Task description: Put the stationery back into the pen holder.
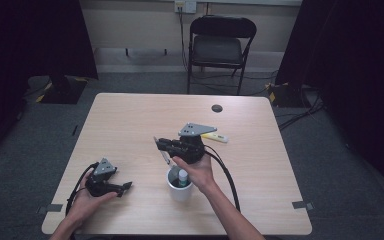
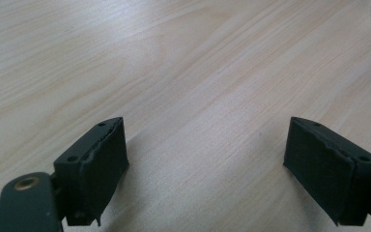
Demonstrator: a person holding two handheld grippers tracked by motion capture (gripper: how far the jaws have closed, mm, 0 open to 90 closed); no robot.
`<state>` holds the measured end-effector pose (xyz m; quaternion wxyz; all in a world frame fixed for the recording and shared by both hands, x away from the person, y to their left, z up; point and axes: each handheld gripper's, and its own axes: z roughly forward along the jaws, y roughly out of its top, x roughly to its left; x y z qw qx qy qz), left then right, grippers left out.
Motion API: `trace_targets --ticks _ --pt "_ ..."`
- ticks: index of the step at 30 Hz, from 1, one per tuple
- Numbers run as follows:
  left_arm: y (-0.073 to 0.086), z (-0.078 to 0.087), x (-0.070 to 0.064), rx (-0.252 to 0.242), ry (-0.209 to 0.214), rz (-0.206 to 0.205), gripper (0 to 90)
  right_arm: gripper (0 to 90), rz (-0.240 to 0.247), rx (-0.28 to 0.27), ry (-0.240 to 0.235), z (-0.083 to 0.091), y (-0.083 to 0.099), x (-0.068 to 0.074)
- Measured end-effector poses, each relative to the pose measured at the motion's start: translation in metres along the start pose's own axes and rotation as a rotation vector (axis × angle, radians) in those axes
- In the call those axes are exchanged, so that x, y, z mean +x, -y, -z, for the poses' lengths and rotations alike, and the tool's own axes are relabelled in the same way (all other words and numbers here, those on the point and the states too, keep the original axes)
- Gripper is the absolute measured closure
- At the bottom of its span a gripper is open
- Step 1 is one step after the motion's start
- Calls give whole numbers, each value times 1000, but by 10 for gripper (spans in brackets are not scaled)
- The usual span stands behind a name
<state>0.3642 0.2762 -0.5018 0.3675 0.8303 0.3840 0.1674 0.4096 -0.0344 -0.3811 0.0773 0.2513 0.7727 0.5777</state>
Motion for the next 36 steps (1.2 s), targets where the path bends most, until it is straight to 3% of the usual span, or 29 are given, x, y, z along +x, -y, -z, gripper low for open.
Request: trace_targets --ticks 9,14,21,29,36 --pt "0 0 0 -1 2 3 148 804 -6 19 7 9 9 -2" --pt "0 0 0 -1 2 4 148 805 14 26 22 16 11 -1" --pt "0 0 0 -1 1 4 148 803 -1 36 19 21 21 -2" --pt "0 0 0 0 -2 1 148 805 32 70 54 40 28 -5" --pt "0 0 0 0 -2 0 148 827 6 62 57 53 38 -9"
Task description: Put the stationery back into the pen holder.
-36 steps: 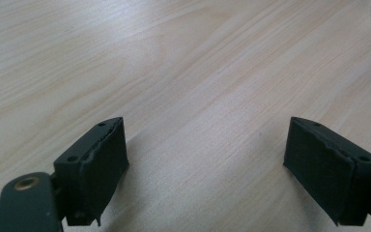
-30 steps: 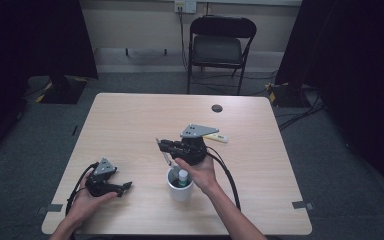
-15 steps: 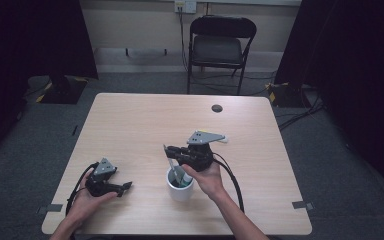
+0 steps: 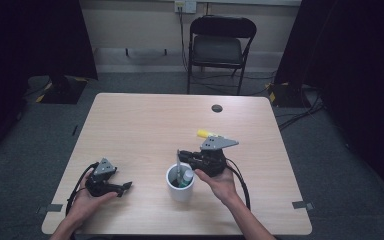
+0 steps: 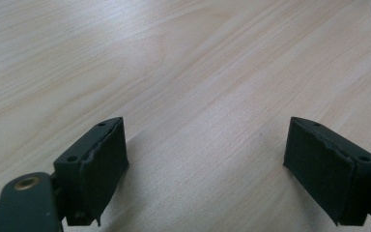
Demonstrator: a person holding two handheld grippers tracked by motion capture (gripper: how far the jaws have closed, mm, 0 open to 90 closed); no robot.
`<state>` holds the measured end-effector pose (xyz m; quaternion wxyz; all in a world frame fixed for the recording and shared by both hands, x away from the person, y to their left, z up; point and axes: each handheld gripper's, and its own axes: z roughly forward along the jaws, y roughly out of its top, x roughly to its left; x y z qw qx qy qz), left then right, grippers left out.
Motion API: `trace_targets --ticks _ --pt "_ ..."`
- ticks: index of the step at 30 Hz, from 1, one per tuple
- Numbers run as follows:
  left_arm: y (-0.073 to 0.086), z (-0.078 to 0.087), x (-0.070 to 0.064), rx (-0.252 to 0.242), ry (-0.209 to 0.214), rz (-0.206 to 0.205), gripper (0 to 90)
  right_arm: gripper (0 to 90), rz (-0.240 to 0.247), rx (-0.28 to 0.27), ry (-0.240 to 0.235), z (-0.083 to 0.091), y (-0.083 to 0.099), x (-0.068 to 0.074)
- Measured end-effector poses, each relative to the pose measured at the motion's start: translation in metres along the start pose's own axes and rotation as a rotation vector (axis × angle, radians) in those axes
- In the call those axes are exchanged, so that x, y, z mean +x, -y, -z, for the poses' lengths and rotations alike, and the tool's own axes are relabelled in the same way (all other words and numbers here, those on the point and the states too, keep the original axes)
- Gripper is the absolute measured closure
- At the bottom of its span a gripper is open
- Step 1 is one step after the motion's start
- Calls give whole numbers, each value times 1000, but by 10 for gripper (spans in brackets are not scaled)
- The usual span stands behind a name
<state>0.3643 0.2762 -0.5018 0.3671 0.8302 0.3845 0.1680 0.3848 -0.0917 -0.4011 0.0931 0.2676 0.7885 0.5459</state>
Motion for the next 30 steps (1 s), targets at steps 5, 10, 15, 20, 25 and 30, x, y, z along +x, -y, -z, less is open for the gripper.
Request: trace_targets --ticks 5,10,15,20,25,30 --pt "0 0 0 -1 0 0 148 797 6 15 10 3 4 -1" --pt "0 0 0 0 0 1 148 774 3 22 9 3 7 -2" --pt "0 0 0 0 0 0 148 707 -1 25 19 6 8 -5" --pt "0 0 0 0 0 0 148 647 -11 28 27 10 9 -9" --pt "0 0 0 0 0 0 148 626 -23 25 31 12 8 -13" --pt "0 0 0 1 -4 4 148 613 -23 16 41 17 5 -16"
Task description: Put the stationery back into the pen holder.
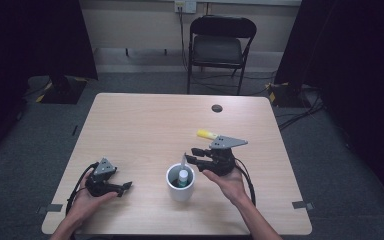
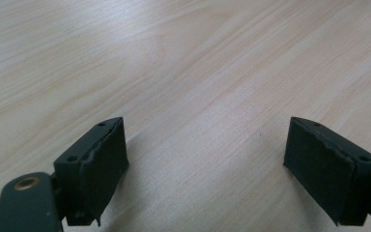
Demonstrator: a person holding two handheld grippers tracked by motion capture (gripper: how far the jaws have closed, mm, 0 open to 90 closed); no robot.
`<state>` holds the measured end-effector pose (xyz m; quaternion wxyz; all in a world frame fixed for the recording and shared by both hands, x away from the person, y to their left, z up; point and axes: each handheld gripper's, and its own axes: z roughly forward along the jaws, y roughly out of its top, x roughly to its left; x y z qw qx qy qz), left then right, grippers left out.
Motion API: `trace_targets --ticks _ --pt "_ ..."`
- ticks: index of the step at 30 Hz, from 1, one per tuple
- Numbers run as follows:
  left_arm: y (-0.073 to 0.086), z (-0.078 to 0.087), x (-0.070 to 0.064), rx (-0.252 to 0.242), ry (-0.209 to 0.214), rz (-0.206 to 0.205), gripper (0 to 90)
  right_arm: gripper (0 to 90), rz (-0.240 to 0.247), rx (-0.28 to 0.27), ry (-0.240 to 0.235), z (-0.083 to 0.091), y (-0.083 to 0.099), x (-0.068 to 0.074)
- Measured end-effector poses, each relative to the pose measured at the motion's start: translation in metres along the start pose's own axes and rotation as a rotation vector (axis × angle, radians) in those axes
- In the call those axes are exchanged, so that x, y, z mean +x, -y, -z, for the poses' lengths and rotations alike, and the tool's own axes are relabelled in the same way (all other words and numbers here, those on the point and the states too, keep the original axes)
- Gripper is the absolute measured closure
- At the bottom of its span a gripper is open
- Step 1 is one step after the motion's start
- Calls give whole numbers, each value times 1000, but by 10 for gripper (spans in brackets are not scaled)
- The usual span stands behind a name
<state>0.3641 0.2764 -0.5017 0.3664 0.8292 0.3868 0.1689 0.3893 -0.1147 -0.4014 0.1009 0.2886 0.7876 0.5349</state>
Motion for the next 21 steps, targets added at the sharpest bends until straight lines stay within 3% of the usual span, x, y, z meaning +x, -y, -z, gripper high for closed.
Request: trace_targets --ticks 10,16,21 --pt "-1 -1 0 3 -9 7 133 574 -19 -16 15 14 1 -10" --pt "-2 -3 0 11 -14 14 93 581 -28 -16 57 30 -1 -31" --pt "-2 -4 0 11 -8 13 89 594 -33 27 102 31 4 -50"
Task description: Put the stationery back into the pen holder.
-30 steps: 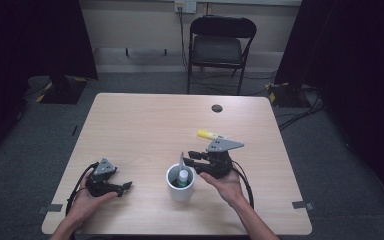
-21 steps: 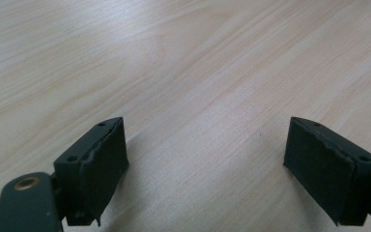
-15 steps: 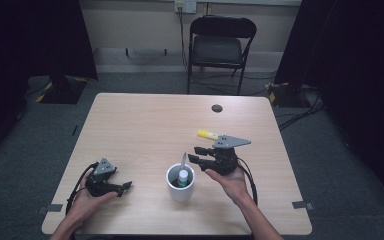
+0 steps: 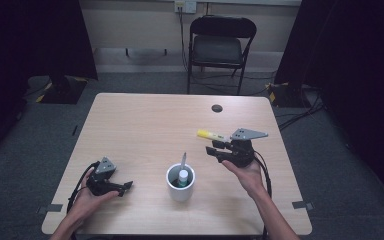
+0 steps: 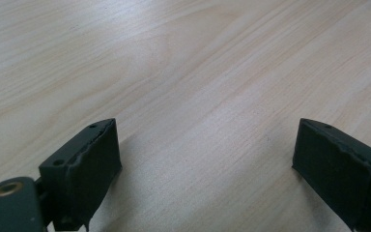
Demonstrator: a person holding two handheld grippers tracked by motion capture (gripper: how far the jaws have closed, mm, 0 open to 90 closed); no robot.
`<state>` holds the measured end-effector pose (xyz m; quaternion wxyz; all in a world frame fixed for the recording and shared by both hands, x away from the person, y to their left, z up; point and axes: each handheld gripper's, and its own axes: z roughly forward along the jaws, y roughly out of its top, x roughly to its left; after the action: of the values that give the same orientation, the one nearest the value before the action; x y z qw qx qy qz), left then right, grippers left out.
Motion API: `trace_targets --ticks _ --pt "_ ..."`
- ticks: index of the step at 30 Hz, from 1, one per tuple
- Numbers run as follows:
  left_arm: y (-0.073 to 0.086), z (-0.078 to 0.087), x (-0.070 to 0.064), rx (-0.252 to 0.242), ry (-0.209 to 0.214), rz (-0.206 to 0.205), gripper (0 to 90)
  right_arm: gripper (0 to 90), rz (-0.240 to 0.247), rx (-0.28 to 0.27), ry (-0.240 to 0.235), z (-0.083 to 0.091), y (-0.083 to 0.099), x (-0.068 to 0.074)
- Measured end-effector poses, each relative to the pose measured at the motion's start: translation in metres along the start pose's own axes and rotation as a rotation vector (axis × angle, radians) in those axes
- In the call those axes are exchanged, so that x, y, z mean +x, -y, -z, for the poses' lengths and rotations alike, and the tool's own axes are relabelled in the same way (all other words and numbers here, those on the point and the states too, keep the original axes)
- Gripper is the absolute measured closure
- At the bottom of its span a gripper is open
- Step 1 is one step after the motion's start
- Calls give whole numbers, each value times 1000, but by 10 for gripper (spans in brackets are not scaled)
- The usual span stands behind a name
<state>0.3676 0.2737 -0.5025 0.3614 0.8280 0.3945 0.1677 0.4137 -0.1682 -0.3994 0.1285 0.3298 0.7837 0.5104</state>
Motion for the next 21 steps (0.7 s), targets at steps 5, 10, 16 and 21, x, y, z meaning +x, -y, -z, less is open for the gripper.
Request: trace_targets --ticks 5,10,16,21 --pt "0 0 0 6 -2 2 71 587 -17 21 26 -7 8 -13" --pt "-1 0 1 10 -6 -8 56 545 -34 47 31 -18 14 -23" --pt "0 -1 1 11 -5 -1 54 479 -41 90 39 -34 15 -33" --pt "0 -1 1 11 -5 -2 54 438 -26 108 56 -47 16 -41"
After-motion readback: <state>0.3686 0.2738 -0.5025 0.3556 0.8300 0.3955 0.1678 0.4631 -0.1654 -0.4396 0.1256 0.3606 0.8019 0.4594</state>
